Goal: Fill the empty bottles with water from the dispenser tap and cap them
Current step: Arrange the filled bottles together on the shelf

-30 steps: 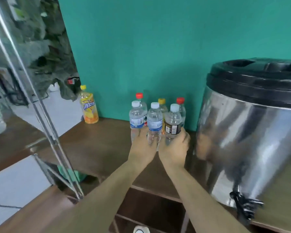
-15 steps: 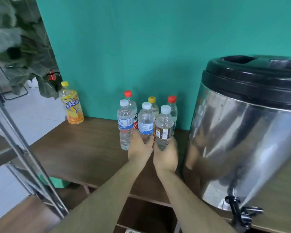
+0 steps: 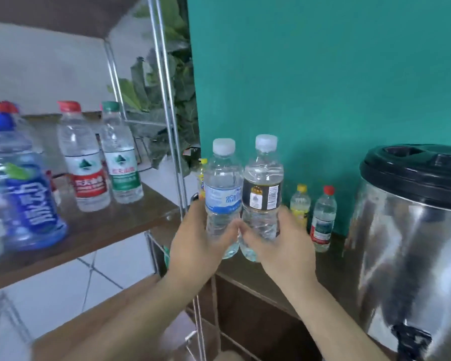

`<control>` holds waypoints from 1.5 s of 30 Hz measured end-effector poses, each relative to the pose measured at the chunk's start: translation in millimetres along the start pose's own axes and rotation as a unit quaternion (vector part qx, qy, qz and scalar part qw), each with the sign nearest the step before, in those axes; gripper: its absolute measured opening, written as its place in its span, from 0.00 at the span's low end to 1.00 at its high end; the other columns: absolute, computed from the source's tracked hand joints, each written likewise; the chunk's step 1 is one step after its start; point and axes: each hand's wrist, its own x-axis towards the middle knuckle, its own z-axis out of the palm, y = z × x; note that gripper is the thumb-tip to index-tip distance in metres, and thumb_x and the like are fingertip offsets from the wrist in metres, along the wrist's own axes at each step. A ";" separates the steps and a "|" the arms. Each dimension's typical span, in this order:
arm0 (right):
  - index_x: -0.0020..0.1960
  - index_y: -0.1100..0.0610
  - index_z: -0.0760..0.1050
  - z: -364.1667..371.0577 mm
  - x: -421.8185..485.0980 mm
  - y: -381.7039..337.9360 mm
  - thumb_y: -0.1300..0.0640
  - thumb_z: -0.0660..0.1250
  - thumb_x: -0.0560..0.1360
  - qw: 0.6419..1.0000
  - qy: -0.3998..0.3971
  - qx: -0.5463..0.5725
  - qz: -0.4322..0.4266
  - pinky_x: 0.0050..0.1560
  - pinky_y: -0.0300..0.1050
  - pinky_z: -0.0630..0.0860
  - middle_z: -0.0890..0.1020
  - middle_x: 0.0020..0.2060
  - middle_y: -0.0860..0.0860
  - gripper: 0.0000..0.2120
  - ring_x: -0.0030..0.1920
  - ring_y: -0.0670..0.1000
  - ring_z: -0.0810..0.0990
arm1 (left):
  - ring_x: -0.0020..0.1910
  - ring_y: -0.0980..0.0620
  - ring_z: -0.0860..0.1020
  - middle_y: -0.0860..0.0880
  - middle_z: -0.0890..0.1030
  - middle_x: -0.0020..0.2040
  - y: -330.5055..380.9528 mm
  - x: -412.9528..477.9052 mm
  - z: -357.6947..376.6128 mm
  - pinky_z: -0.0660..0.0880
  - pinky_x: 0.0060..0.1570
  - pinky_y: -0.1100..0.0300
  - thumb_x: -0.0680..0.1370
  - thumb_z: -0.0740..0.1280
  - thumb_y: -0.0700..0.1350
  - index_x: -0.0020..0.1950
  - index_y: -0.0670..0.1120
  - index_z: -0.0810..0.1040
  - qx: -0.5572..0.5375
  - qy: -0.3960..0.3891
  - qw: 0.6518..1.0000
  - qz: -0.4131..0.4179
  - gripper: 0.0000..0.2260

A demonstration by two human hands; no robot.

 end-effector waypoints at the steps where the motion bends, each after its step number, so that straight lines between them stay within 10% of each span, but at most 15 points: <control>1: 0.57 0.43 0.77 0.7 1.2 -22.2 0.28 0.71 0.70 0.999 -0.012 0.019 -0.024 0.48 0.52 0.81 0.85 0.49 0.38 0.24 0.51 0.45 0.84 | 0.51 0.63 0.79 0.62 0.80 0.52 5.0 -0.4 -24.6 0.79 0.49 0.54 0.74 0.75 0.59 0.59 0.61 0.71 0.014 0.024 1.000 0.009 0.18; 10: 0.57 0.47 0.76 64.9 31.2 -168.5 0.19 0.65 0.63 0.979 -0.141 0.088 -0.115 0.46 0.53 0.83 0.84 0.48 0.43 0.37 0.46 0.47 0.84 | 0.47 0.60 0.80 0.58 0.82 0.51 11.5 19.9 -186.3 0.78 0.43 0.58 0.76 0.73 0.59 0.62 0.51 0.75 0.100 0.144 0.985 -0.005 0.20; 14: 0.49 0.46 0.72 112.6 40.5 -175.8 0.30 0.73 0.71 0.972 -0.197 0.084 -0.093 0.44 0.54 0.83 0.82 0.43 0.44 0.22 0.41 0.47 0.83 | 0.50 0.53 0.80 0.54 0.80 0.53 -19.3 35.6 -190.3 0.73 0.43 0.60 0.77 0.74 0.56 0.64 0.48 0.72 0.110 0.152 0.980 -0.067 0.22; 24: 0.63 0.47 0.70 156.1 56.7 -159.0 0.42 0.74 0.78 0.956 -0.251 0.142 -0.046 0.43 0.34 0.69 0.76 0.49 0.33 0.20 0.51 0.42 0.78 | 0.61 0.40 0.80 0.39 0.74 0.71 -57.2 59.8 -157.1 0.80 0.55 0.43 0.80 0.69 0.53 0.78 0.44 0.55 0.153 0.182 0.967 -0.095 0.34; 32: 0.81 0.53 0.60 168.9 46.6 -153.9 0.46 0.69 0.82 0.957 -0.260 0.115 -0.056 0.64 0.38 0.63 0.71 0.75 0.52 0.33 0.75 0.53 0.70 | 0.71 0.37 0.69 0.38 0.61 0.77 -62.5 55.7 -144.3 0.77 0.55 0.45 0.83 0.65 0.47 0.82 0.50 0.32 0.269 0.152 0.949 -0.058 0.43; 39: 0.83 0.53 0.57 161.7 39.2 -152.7 0.44 0.64 0.84 0.963 -0.240 0.090 -0.088 0.71 0.44 0.66 0.68 0.78 0.52 0.33 0.77 0.52 0.68 | 0.80 0.32 0.53 0.36 0.48 0.82 -76.1 50.0 -138.5 0.65 0.74 0.36 0.79 0.68 0.37 0.84 0.48 0.41 0.307 0.151 0.940 -0.014 0.44; 45: 0.80 0.51 0.63 111.0 24.0 -133.9 0.46 0.60 0.86 0.970 -0.172 0.046 -0.165 0.72 0.50 0.70 0.70 0.76 0.48 0.25 0.75 0.49 0.68 | 0.79 0.37 0.60 0.39 0.63 0.79 -63.1 28.7 -122.4 0.59 0.78 0.42 0.77 0.70 0.34 0.76 0.39 0.67 0.292 0.156 0.923 0.193 0.28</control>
